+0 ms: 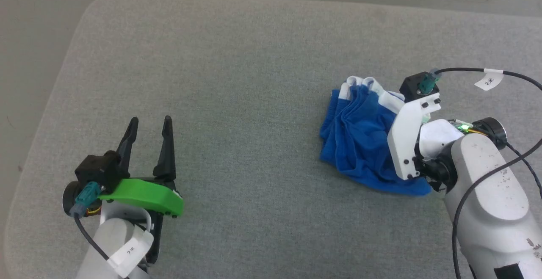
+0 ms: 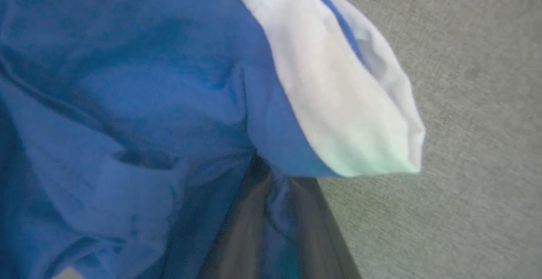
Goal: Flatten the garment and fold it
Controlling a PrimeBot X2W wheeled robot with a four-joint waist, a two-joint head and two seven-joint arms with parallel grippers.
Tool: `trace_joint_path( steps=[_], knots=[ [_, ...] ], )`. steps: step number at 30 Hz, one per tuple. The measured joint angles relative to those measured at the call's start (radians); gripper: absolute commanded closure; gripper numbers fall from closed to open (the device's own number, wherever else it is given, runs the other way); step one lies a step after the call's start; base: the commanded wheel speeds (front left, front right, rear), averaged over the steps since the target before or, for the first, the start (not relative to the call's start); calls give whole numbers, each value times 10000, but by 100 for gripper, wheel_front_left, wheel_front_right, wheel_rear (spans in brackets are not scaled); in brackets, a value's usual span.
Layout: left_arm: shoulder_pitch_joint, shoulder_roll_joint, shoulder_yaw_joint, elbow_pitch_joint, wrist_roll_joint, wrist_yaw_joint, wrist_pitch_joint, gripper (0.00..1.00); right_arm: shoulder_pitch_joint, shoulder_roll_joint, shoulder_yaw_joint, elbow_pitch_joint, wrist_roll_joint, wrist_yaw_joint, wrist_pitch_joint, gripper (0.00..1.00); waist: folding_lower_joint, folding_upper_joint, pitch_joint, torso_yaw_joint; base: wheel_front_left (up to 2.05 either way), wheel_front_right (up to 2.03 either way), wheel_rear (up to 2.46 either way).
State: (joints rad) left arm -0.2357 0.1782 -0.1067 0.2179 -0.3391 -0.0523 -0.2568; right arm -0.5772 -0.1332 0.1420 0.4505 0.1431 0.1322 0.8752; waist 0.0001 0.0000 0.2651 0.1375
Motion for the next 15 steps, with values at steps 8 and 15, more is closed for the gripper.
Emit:
trace_joint_path(
  steps=[8,15],
  knots=[
    [384,-81,42,6,56,4,-2,0,147,-803,775,-1223,805,0,242,100,0,0,-798,-89,0,0,0],
    [794,-73,42,-199,52,17,0,0,668,-1634,1243,-2290,1250,0,1072,100,0,0,-1213,-713,0,0,0]
  ],
)
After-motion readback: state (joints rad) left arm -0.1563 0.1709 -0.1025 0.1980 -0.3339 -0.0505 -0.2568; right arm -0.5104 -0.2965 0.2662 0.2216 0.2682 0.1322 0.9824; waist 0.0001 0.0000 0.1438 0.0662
